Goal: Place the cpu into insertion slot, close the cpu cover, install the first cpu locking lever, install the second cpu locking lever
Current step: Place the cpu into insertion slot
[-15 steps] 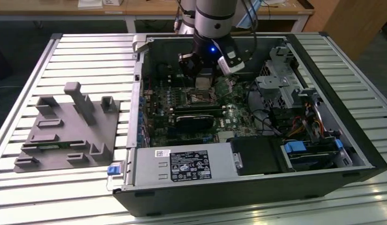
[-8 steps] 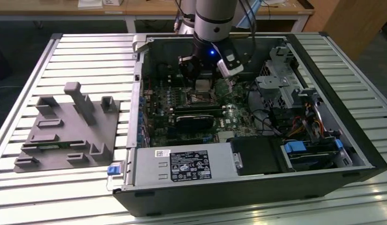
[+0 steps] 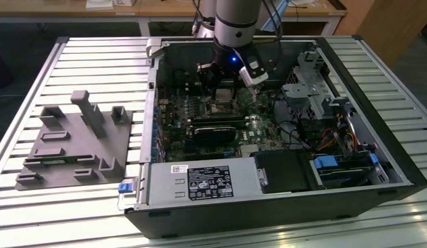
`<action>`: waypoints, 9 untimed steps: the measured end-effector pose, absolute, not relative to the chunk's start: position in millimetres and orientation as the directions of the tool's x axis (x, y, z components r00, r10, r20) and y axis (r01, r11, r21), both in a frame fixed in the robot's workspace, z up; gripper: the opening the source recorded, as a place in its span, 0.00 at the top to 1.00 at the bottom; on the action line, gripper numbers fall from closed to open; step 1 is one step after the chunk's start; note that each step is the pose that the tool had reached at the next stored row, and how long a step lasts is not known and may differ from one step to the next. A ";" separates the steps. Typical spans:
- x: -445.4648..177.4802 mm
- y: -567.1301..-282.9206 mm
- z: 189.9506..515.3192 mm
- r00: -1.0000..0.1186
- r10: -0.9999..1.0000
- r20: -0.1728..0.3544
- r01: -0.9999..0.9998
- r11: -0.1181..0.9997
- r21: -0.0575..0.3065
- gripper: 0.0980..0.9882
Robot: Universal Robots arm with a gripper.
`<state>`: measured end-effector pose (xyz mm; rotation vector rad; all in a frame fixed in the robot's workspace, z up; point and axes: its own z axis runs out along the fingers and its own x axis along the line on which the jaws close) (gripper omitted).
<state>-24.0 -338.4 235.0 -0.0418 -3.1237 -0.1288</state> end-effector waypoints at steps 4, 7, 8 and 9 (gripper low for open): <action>-24.0 -338.4 234.3 -0.998 0.065 0.016 0.066 0.995 0.081 0.50; -24.0 -338.4 233.7 -0.994 0.110 0.016 0.111 0.991 0.079 0.50; -24.0 -338.4 233.5 -0.992 0.124 0.016 0.125 0.989 0.078 0.50; -24.0 -338.4 233.3 -0.990 0.139 0.016 0.140 0.987 0.078 0.50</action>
